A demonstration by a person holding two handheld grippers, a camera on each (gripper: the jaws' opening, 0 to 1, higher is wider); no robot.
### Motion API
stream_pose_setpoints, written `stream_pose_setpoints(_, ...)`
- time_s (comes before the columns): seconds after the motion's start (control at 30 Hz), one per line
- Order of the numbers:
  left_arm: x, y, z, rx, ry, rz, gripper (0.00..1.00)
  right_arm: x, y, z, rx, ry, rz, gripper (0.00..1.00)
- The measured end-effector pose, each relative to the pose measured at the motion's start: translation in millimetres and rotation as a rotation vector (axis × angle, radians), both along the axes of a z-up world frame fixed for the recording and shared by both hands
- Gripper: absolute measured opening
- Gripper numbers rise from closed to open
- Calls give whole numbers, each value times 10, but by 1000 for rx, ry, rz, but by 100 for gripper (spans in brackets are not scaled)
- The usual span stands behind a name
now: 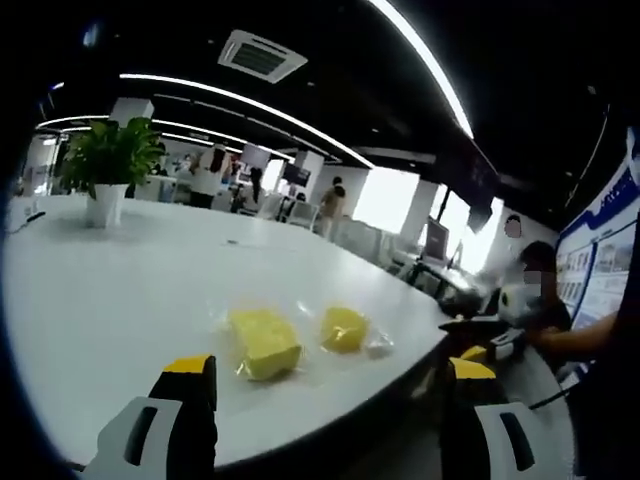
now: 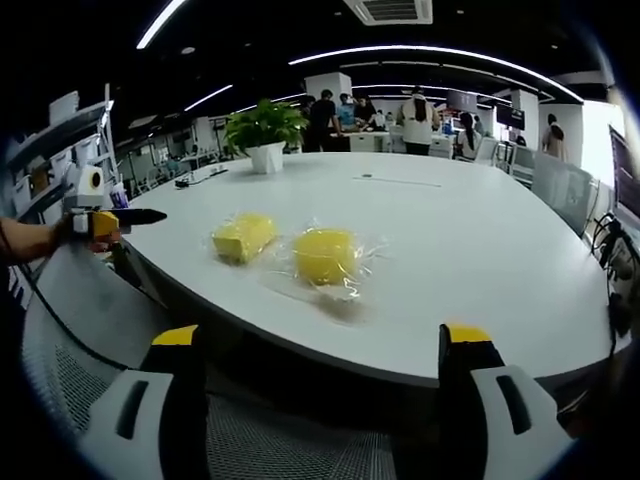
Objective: Compare the silicone blocks by pressing each to a similar depth, holding the contact briefly, and releasing to observe deformation and rebound differences across the visible hardness samples.
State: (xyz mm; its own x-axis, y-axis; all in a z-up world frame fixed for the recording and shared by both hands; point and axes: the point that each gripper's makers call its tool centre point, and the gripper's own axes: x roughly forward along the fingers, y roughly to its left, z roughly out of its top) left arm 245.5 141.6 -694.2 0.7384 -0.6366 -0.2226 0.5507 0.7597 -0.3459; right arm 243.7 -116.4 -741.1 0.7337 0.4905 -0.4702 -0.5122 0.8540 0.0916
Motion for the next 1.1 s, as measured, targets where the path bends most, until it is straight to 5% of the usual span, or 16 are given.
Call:
stream_pose_setpoints(0.27, 366, 66, -72, 11, 41, 28, 82, 5, -18, 9, -1, -4, -12, 91)
stream_pose_setpoints(0.6, 775, 113, -342, -77, 166, 96, 80, 9, -19, 13, -2, -6, -11, 91)
stream_pose_setpoints(0.77, 916, 184, -554, -73, 268, 130, 53, 14, -26, 7, -4, -6, -12, 90)
stream_pose_setpoints(1.1, 1233, 232, -601, -176, 311, 203, 52, 16, -31, -2, -7, -1, -15, 90)
